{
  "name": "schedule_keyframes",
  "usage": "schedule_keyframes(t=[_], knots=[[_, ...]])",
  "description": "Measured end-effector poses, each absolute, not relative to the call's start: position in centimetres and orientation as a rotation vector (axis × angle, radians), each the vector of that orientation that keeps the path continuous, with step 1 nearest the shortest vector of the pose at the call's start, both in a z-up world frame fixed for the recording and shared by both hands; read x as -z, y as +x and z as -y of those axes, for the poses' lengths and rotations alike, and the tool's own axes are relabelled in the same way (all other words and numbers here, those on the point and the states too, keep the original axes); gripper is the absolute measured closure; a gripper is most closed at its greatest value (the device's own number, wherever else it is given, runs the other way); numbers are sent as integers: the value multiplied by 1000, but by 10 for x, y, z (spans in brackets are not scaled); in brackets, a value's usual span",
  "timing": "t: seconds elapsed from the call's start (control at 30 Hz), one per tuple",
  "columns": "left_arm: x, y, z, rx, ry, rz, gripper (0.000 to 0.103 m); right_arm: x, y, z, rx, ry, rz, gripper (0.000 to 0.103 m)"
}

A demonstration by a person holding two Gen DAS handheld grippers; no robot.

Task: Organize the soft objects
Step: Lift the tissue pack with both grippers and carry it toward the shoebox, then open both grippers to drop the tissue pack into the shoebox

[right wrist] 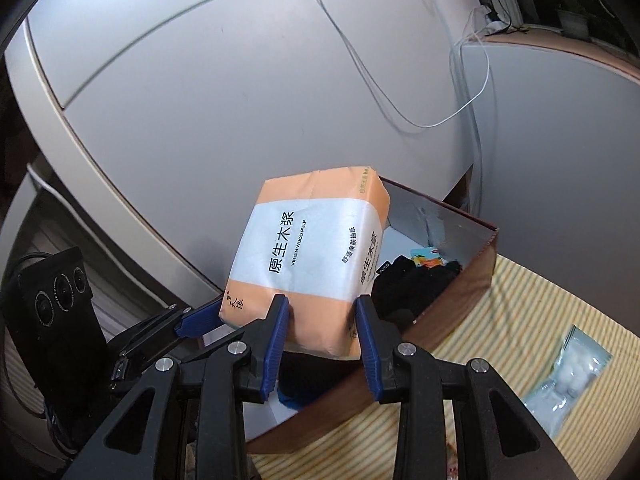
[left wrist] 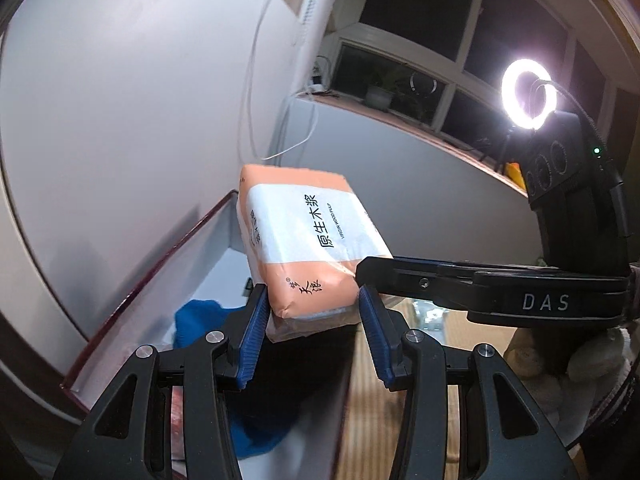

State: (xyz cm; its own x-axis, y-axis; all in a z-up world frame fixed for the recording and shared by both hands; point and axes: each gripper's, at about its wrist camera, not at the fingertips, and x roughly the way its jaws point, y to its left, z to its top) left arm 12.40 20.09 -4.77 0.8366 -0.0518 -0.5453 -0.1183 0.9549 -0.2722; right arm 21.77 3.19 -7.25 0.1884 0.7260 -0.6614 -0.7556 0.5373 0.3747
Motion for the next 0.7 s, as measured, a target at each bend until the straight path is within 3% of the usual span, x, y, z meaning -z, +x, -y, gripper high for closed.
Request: schedule_keyframes(t=[0.4,0.7], knots=[[58,122,-209,-116,-306,-593,59,73,221,-23,-1011,-58,-887,70],[50,110,-195,-68,-312,-573,59,67,219,30,-956,-62,-839,49]])
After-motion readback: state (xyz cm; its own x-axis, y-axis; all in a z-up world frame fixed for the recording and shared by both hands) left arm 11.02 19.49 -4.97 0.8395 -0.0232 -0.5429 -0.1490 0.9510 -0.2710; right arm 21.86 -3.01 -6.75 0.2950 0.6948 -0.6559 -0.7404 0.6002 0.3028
